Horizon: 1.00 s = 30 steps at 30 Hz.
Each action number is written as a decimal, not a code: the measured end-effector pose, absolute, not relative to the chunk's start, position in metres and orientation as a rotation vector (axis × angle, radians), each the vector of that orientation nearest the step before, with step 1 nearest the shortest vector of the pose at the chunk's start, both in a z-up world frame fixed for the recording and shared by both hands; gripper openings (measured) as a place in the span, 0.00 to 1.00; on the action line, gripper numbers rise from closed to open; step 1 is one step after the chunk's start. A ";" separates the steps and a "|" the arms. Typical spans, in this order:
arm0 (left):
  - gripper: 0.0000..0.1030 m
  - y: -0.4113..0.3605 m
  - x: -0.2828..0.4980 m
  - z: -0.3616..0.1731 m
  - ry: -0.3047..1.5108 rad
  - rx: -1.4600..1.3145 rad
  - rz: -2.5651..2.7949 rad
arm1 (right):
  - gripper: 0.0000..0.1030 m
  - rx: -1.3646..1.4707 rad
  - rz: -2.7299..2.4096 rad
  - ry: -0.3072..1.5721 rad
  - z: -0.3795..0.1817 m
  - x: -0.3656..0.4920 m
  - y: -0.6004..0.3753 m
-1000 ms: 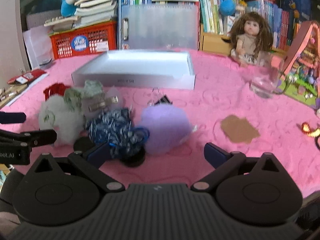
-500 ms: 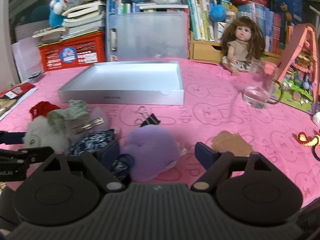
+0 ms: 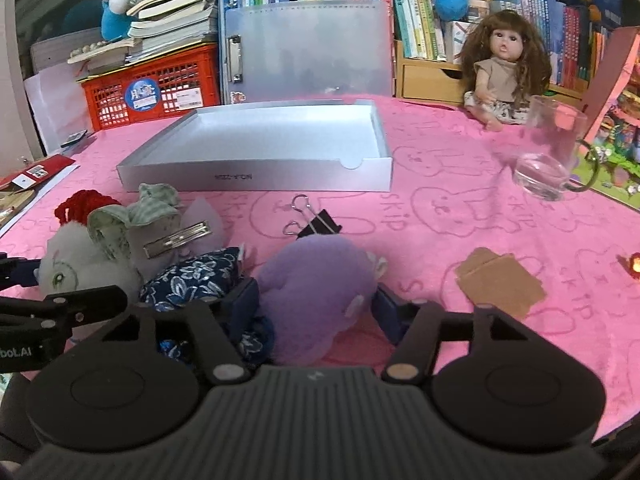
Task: Organize objects
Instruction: 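Grasp the purple fluffy ball with the right gripper while the left lifts the plush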
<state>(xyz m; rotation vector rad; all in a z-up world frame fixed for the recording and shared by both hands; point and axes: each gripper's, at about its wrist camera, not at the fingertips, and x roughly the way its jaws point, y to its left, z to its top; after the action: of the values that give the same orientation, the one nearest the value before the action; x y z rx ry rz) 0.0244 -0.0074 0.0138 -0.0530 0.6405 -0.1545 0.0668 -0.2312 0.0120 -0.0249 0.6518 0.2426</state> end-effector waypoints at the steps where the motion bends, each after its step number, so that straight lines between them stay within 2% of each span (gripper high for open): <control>1: 0.61 -0.006 0.024 0.014 0.637 -0.068 -0.153 | 0.60 -0.027 0.244 0.649 0.012 0.067 -0.231; 3: 0.58 -0.002 0.024 0.016 0.633 -0.104 -0.151 | 0.58 -0.023 0.245 0.642 0.013 0.066 -0.231; 7: 0.49 0.003 0.023 0.022 0.621 -0.136 -0.145 | 0.44 0.016 0.225 0.621 0.019 0.064 -0.236; 14: 0.37 0.005 0.023 0.034 0.596 -0.147 -0.136 | 0.40 0.044 0.205 0.625 0.026 0.067 -0.241; 30: 0.35 0.023 0.048 0.064 0.552 -0.201 -0.142 | 0.40 0.081 0.180 0.567 0.051 0.083 -0.250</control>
<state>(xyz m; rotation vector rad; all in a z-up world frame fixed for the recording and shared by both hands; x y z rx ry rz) 0.0480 0.0235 0.0637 -0.2012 0.5515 -0.1422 0.0827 -0.2498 0.0514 0.0810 0.5668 0.1795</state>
